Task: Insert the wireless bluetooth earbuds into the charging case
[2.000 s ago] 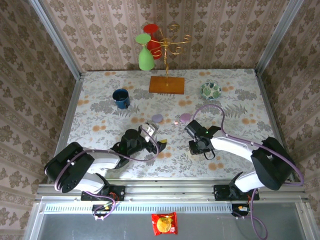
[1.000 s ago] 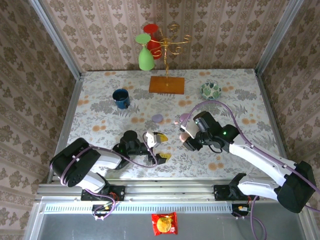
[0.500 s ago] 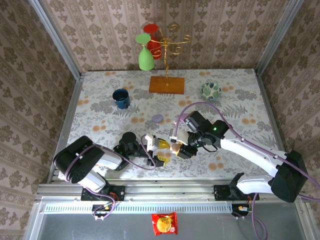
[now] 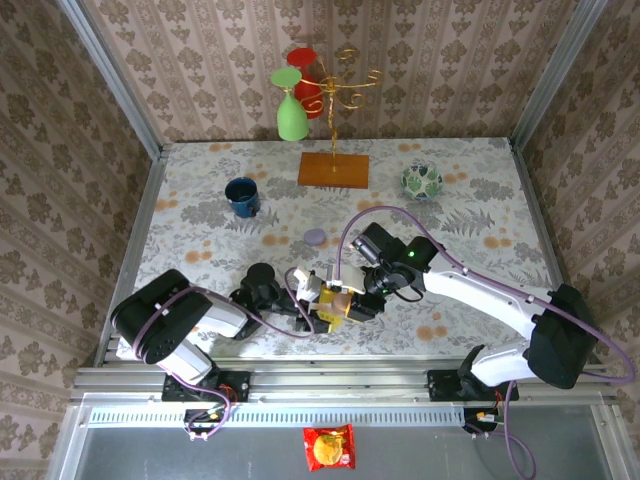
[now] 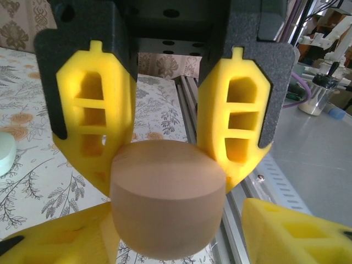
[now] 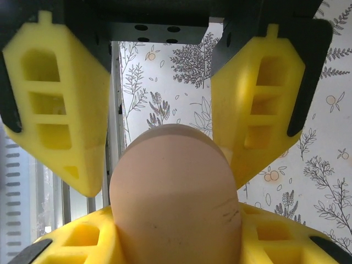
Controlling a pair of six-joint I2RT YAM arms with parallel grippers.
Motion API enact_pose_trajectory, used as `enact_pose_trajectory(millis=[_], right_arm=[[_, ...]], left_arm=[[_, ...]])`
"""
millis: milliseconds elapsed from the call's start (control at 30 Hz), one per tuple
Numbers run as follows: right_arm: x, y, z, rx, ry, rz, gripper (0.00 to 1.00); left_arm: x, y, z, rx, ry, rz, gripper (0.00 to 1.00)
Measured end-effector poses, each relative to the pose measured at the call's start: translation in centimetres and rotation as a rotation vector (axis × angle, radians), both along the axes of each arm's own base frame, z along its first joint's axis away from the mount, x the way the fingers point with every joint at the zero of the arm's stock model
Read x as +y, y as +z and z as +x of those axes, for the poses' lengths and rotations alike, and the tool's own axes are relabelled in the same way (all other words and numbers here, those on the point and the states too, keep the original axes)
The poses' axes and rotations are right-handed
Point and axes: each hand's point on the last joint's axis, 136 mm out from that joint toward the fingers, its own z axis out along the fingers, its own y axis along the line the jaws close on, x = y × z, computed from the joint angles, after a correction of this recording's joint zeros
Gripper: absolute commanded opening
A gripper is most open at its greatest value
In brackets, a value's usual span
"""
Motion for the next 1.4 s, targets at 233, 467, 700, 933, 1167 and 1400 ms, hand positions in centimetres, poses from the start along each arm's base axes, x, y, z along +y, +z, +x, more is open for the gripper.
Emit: enact_pose_trajectory(millis=[233,467,700,933,1167,1400], right_arm=[[0.1,0.0,-0.3,0.013,0.008,0.004,0.26],[0.2,0.1,-0.5,0.016,0.014,0.007,0.26],[0.1,0.0,-0.4,0.014,0.006,-0.001,0.33],[0.2,0.1,0.0,-0.005,0.000,0.007,0.65],[-0.3,1.2,0.8,-0.046,-0.047,0.046,0.68],[-0.9,1.3,1.6,-0.041,-0.107,0.053,0.67]], left_arm=[[0.0,0.0,0.0,0.016,0.002,0.004,0.49],[0.0,0.1,0.0,0.020,0.001,0.003,0.45],[-0.1,0.0,0.0,0.029,0.002,0.007,0.31],[-0.1,0.1,0.0,0.025,0.001,0.003,0.32],[-0.1,0.1,0.0,0.025,-0.001,0.003,0.32],[-0.2,0.2,0.5,0.019,0.024,0.000,0.32]])
